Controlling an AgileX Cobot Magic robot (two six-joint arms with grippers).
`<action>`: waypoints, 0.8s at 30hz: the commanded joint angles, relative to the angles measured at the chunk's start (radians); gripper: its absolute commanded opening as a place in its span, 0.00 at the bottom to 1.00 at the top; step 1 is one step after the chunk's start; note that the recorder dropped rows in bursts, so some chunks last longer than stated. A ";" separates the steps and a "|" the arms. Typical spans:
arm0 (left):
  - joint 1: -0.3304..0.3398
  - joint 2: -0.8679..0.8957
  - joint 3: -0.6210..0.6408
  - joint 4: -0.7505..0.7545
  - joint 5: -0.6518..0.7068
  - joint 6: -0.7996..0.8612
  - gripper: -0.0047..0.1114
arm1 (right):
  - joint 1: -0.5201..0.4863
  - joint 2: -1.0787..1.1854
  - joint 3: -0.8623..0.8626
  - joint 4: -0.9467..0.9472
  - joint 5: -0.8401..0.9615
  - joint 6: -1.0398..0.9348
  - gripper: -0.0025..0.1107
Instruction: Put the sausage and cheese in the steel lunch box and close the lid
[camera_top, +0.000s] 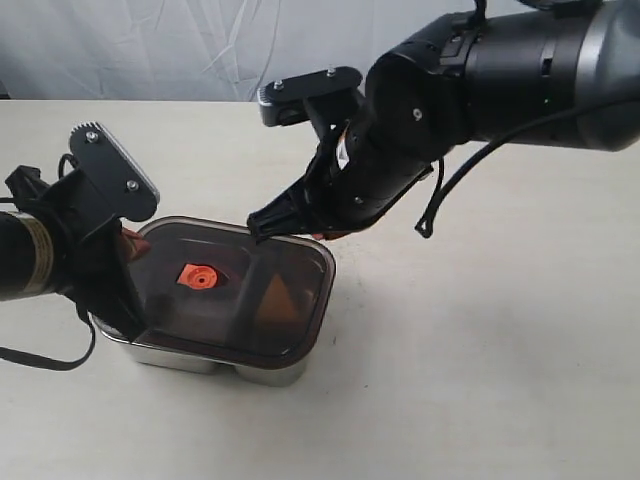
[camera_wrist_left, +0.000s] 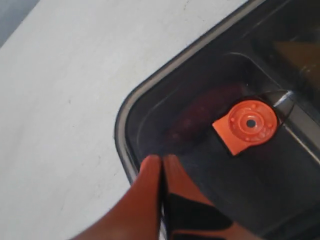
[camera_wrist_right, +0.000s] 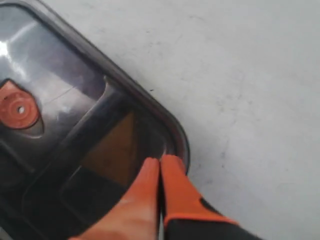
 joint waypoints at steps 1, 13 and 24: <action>-0.006 0.088 -0.006 -0.012 -0.012 -0.007 0.04 | 0.045 0.056 -0.002 0.078 -0.006 -0.101 0.02; -0.006 0.314 -0.006 -0.098 0.023 -0.005 0.04 | 0.062 0.252 -0.002 0.089 -0.025 -0.101 0.02; -0.006 0.297 -0.053 -0.125 0.080 -0.005 0.04 | 0.062 0.140 -0.002 -0.007 -0.064 -0.033 0.02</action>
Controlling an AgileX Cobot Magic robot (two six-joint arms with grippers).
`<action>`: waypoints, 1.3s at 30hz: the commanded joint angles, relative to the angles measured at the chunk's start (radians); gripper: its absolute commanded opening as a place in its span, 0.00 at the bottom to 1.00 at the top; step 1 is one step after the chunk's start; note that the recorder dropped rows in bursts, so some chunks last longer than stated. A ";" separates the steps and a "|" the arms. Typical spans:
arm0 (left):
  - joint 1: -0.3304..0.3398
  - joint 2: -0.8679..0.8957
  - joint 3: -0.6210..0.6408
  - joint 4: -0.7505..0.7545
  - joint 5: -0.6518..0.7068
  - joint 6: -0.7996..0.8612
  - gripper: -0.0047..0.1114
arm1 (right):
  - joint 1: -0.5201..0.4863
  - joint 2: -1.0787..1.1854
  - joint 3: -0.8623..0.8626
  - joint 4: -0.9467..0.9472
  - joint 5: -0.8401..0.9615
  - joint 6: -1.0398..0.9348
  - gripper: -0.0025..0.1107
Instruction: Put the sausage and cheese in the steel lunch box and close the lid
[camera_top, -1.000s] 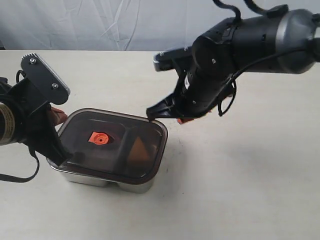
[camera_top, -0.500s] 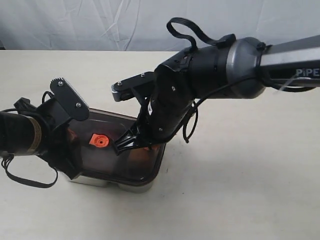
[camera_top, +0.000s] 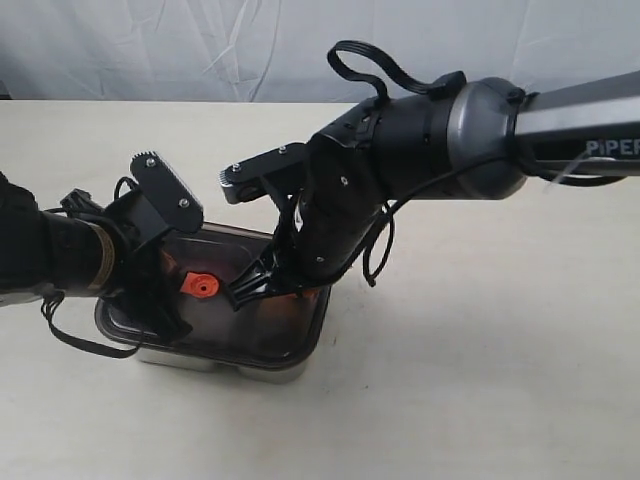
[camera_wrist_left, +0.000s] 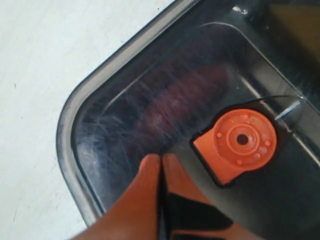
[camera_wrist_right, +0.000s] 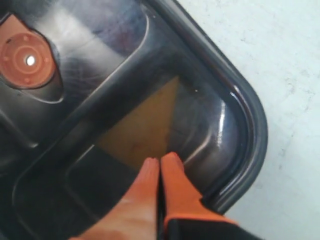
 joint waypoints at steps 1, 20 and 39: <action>-0.006 0.008 0.008 -0.080 0.115 -0.005 0.04 | -0.001 -0.049 0.015 -0.072 -0.042 0.057 0.02; -0.006 -0.784 -0.017 -0.179 0.256 0.002 0.04 | 0.073 -0.571 0.058 -0.514 0.295 0.460 0.02; -0.006 -1.329 0.105 -0.453 0.638 0.215 0.04 | 0.080 -0.904 0.640 -0.444 0.056 0.671 0.02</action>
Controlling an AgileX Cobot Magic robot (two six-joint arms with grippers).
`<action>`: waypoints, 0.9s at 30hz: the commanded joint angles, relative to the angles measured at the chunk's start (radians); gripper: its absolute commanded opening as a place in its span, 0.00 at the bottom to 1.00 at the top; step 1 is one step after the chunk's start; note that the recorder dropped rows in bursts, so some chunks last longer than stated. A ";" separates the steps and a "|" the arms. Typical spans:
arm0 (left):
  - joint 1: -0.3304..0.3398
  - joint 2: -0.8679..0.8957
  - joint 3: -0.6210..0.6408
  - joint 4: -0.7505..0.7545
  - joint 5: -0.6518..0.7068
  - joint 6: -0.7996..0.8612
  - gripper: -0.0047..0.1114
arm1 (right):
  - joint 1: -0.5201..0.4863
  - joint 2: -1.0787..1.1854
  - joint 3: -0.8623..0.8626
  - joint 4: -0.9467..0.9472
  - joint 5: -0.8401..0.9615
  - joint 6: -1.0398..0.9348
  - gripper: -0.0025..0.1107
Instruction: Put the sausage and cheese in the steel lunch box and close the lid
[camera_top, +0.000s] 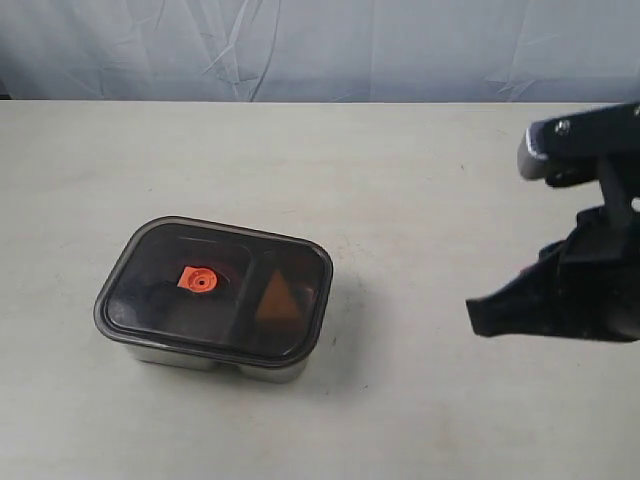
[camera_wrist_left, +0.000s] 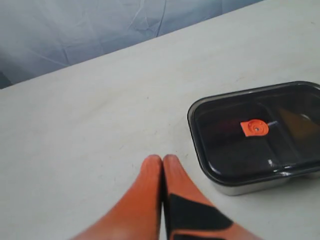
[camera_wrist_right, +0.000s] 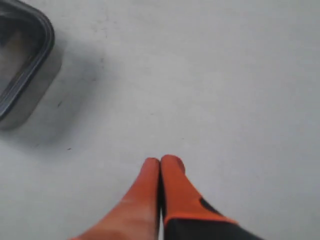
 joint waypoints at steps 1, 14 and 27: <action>-0.002 -0.066 0.034 -0.030 0.006 0.002 0.04 | 0.000 0.015 0.075 0.058 -0.230 0.000 0.02; -0.002 -0.165 0.034 -0.154 0.001 0.056 0.04 | 0.000 0.107 0.077 0.063 -0.337 -0.040 0.02; 0.147 -0.251 0.126 -0.297 -0.544 0.041 0.04 | 0.000 0.107 0.077 0.063 -0.342 -0.040 0.02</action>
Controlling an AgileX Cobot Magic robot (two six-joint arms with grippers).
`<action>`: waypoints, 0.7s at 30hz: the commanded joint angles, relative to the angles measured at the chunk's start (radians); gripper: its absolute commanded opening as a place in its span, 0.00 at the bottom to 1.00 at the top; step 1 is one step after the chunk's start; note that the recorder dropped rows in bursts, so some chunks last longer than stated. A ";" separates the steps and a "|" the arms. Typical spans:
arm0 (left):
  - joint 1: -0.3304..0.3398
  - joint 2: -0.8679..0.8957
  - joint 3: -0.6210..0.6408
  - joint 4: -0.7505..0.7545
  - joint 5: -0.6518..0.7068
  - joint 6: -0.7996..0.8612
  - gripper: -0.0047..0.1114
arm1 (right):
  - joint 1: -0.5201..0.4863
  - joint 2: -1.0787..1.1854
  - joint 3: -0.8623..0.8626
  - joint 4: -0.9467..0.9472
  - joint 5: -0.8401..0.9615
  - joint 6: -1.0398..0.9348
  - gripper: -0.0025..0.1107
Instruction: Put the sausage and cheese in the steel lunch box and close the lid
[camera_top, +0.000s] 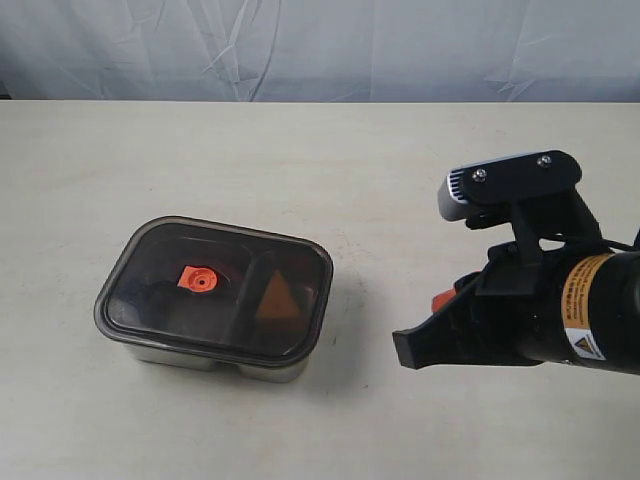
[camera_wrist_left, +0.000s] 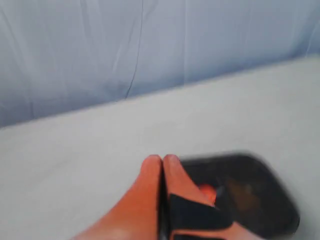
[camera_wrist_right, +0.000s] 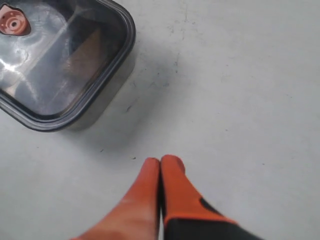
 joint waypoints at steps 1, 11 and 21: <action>0.148 -0.079 0.113 -0.145 -0.461 -0.009 0.04 | 0.000 0.001 0.004 -0.012 -0.012 -0.006 0.02; 0.333 -0.099 0.406 -0.298 -0.550 -0.009 0.04 | 0.000 0.001 0.004 -0.012 -0.018 -0.006 0.02; 0.333 -0.099 0.451 -0.221 -0.531 -0.009 0.04 | 0.000 0.001 0.004 -0.017 -0.023 -0.006 0.02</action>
